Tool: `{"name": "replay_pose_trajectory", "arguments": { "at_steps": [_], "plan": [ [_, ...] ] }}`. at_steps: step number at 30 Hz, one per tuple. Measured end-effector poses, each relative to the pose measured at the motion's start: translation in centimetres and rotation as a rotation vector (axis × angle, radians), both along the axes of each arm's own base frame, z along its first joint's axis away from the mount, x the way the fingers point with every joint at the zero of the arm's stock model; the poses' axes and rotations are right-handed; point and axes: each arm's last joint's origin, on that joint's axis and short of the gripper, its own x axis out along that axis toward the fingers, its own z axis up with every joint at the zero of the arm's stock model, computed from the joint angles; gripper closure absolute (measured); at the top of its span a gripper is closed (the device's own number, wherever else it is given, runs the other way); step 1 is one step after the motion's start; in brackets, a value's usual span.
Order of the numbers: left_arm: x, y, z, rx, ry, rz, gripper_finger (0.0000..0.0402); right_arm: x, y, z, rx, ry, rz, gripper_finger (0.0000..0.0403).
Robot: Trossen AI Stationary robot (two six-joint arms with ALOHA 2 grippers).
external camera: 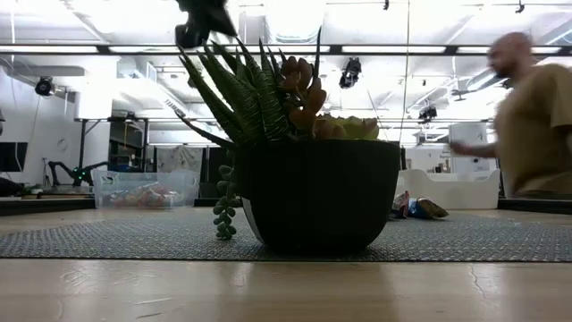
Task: Pick and place Granola Bars by type
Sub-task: Put the yellow granola bar into the white bin
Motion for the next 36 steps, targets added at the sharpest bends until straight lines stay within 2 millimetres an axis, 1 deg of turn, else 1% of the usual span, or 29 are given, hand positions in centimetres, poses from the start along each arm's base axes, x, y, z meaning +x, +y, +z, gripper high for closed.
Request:
{"name": "replay_pose_trajectory", "arguments": {
  "at_steps": [3,8,14,16,18,22,26,30,36],
  "plan": [
    [-0.2,-1.7,1.2,0.062,-0.091,-0.045,0.0401,-0.1,0.1,-0.7,0.056,0.034,-0.037,0.0184],
    [-0.7,-3.5,2.6,0.125,-0.195,-0.126,0.0401,0.0,0.1,-1.5,0.106,0.061,-0.079,0.0184],
    [-1.9,-4.2,3.6,0.174,-0.241,-0.164,0.0401,0.3,0.7,-2.0,0.135,0.073,-0.086,0.0184],
    [-2.3,-4.3,3.8,0.179,-0.253,-0.164,0.0401,0.2,1.1,-2.2,0.175,0.082,-0.093,0.0184],
    [-2.6,-4.4,4.0,0.183,-0.261,-0.164,0.0401,0.1,1.5,-2.8,0.218,0.125,-0.109,0.0184],
    [-2.7,-4.4,4.0,0.183,-0.259,-0.164,0.0401,0.1,1.9,-5.2,0.299,0.237,-0.219,0.0184],
    [-2.6,-4.4,3.9,0.181,-0.252,-0.164,0.0401,0.5,1.8,-7.9,0.374,0.301,-0.358,0.0184],
    [-2.6,-4.4,3.9,0.181,-0.251,-0.165,0.0401,0.8,1.5,-11.0,0.423,0.365,-0.485,0.0184],
    [-2.6,-4.4,3.9,0.181,-0.251,-0.165,0.0401,0.3,0.8,-15.9,0.467,0.482,-0.685,0.0184]
  ]
}}
